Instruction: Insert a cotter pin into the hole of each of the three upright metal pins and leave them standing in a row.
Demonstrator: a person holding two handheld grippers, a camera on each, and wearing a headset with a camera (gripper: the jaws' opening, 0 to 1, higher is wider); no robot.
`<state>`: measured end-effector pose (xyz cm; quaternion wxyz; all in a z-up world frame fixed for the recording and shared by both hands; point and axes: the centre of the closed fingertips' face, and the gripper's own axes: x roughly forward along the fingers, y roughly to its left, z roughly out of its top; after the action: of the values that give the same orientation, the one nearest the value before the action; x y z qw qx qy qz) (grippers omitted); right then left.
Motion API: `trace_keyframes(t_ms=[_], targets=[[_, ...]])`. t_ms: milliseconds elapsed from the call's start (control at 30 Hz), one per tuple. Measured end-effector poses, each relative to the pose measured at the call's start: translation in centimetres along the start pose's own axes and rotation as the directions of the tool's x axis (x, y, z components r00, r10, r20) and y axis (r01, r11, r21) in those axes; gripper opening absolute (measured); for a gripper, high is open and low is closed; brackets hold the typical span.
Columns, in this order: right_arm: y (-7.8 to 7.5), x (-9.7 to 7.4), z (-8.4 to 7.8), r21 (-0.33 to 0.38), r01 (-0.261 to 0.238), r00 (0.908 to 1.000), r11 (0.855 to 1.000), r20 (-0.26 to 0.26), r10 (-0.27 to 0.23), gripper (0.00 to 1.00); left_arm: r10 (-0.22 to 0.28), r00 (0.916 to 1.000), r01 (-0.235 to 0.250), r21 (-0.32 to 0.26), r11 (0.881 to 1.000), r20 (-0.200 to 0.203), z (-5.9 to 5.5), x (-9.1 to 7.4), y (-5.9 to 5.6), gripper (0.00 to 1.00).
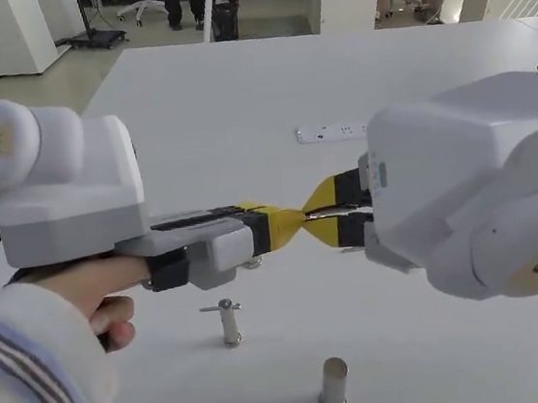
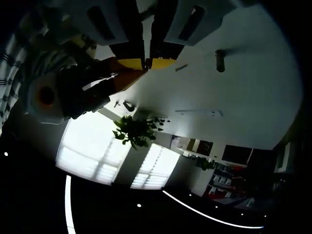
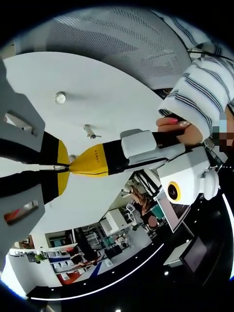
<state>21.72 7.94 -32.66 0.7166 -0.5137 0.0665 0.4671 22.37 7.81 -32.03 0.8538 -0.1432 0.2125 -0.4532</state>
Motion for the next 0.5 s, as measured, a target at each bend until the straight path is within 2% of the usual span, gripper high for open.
trace_keyframes(t_ms=[333, 433, 467, 500], targets=[[0.42, 0.02, -0.16, 0.015, -0.016, 0.9999, 1.0, 0.004, 0.016, 0.0, 0.001, 0.9997, -0.001, 0.009, 1.0, -0.022, -0.43, 0.02, -0.24, 0.0], [0.52, 0.03, -0.29, 0.033, -0.021, 0.9998, 0.999, 0.006, 0.02, 0.0, 0.005, 0.9997, -0.004, 0.027, 1.0, -0.025, -0.55, 0.07, -0.44, 0.0], [0.54, 0.01, -0.29, 0.038, -0.021, 0.9998, 0.999, 0.007, 0.021, 0.0, 0.002, 0.9997, -0.002, 0.023, 1.0, -0.024, -0.54, 0.06, -0.43, 0.0], [0.59, -0.03, -0.29, 0.043, -0.022, 0.9997, 0.999, 0.011, 0.021, 0.0, -0.003, 0.9996, 0.003, -0.015, 1.0, -0.027, -0.63, 0.02, -0.5, 0.0]])
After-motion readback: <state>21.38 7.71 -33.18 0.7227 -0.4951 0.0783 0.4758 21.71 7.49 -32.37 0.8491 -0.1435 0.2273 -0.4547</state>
